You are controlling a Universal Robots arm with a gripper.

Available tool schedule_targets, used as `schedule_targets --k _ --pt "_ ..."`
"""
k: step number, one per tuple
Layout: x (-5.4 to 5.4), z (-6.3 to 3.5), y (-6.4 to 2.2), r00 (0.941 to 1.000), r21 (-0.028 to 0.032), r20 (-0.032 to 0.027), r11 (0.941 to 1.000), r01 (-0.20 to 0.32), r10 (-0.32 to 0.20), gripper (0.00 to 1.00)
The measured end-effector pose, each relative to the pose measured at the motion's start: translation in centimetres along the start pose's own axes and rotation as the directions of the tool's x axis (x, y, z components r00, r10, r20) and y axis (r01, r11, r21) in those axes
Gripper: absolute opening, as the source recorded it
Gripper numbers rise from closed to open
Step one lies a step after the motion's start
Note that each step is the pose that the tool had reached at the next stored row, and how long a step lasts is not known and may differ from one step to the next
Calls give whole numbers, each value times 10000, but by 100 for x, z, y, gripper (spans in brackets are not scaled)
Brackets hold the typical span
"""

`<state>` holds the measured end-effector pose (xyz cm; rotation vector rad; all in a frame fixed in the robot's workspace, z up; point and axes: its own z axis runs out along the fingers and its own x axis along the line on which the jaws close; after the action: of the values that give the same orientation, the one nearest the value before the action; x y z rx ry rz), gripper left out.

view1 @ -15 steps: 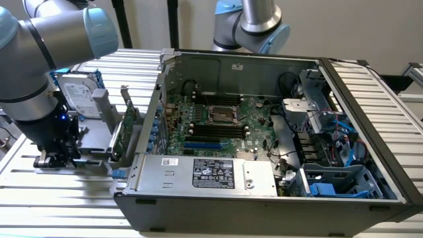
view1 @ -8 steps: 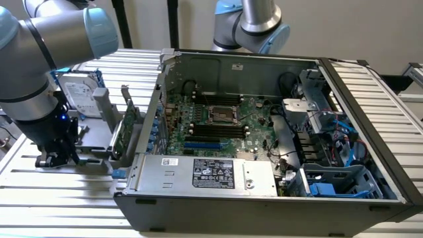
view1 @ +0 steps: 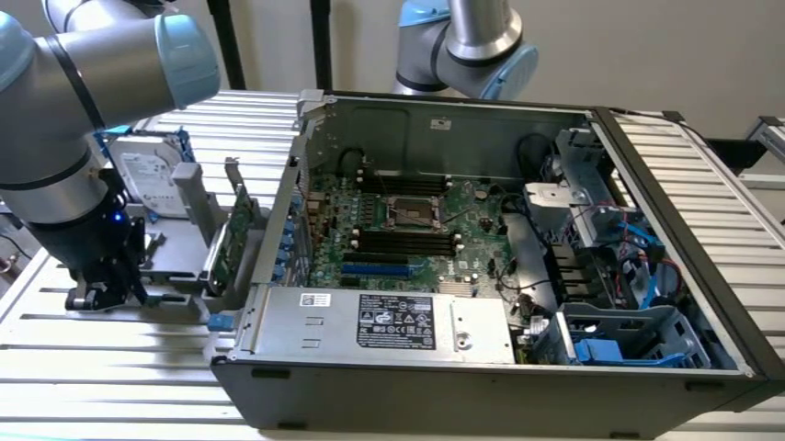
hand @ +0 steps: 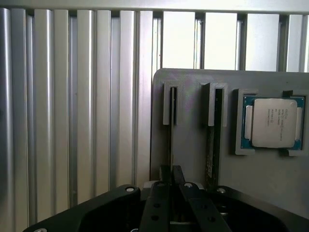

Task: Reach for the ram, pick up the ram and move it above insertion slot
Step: 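Pick up the ram and move it above insertion slot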

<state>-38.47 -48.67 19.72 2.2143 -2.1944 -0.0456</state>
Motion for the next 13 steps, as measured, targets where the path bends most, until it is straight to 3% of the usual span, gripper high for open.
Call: schedule_targets --k 13 --pt "1 -14 1 9996 -12 10 9996 -292 292 13"
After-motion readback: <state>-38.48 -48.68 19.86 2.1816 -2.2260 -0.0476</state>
